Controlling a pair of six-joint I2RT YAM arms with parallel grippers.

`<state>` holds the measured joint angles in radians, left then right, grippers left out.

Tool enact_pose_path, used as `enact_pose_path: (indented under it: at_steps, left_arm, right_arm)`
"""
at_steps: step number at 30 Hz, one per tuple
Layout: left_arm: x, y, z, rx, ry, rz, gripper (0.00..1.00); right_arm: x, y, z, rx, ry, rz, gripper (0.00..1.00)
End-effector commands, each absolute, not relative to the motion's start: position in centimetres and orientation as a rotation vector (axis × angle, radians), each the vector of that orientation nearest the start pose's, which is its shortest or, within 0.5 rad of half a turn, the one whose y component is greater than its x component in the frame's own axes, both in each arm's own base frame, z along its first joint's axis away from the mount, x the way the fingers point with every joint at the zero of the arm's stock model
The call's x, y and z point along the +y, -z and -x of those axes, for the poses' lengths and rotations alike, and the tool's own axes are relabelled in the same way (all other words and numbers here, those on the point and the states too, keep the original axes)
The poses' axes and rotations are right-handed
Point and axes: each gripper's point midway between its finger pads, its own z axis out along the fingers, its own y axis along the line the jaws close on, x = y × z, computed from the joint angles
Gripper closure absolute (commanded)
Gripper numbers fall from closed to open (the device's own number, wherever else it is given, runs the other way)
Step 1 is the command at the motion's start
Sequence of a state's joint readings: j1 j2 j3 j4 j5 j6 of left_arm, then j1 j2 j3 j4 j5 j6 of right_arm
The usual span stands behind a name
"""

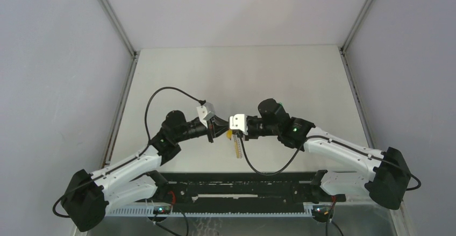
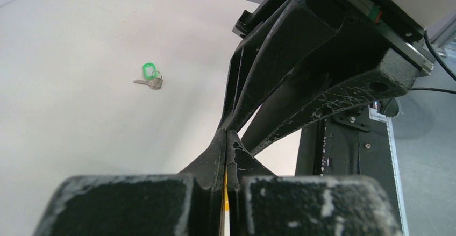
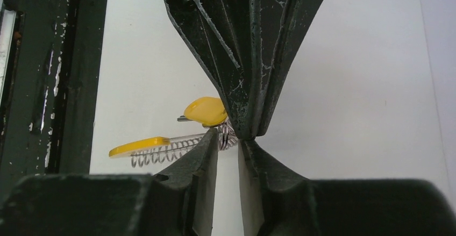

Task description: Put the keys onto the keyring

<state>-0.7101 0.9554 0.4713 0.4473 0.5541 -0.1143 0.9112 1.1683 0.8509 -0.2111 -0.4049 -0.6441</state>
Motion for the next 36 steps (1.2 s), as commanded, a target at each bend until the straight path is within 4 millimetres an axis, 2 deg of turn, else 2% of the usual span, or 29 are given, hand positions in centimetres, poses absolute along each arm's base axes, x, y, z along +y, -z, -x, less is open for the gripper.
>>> enact_pose_path:
  at_steps: [1, 5, 12, 17, 20, 22, 24, 28, 32, 36]
  left_arm:
    - [-29.1, -25.3, -19.1, 1.323, 1.070, -0.893, 1.00]
    - [-28.9, -25.3, -19.3, 1.325, 1.057, -0.882, 1.00]
    - [-27.8, -24.0, -20.3, 1.404, 0.995, -0.811, 1.00]
    - [-26.7, -22.7, -20.8, 1.469, 0.991, -0.724, 1.00]
    - [-26.8, -22.3, -20.5, 1.487, 1.014, -0.713, 1.00]
    - [-26.9, -22.2, -20.4, 1.500, 1.037, -0.702, 1.00]
    - [-26.7, -22.8, -20.3, 1.492, 1.045, -0.683, 0.92]
    - [-25.5, -25.1, -19.8, 1.440, 1.020, -0.641, 0.67]
    - [-25.5, -26.4, -18.5, 1.418, 1.052, -0.692, 0.60]
    - [-26.8, -26.0, -18.3, 1.464, 1.119, -0.744, 0.59]
  right_arm:
    - [32.4, -19.3, -18.4, 1.275, -0.630, 1.612, 0.85]
    - [32.0, -19.3, -18.5, 1.284, -0.629, 1.610, 1.00]
    - [31.2, -20.7, -18.6, 1.242, -0.596, 1.589, 1.00]
    - [30.8, -22.8, -18.6, 1.174, -0.571, 1.534, 1.00]
    - [30.8, -24.5, -18.6, 1.118, -0.572, 1.491, 1.00]
    - [30.9, -24.9, -18.5, 1.096, -0.572, 1.490, 1.00]
    - [30.9, -24.7, -18.5, 1.100, -0.561, 1.502, 1.00]
    - [30.3, -22.7, -19.0, 1.169, -0.519, 1.557, 1.00]
    - [30.0, -22.2, -19.3, 1.197, -0.479, 1.579, 1.00]
    - [30.2, -22.2, -19.3, 1.191, -0.447, 1.595, 1.00]
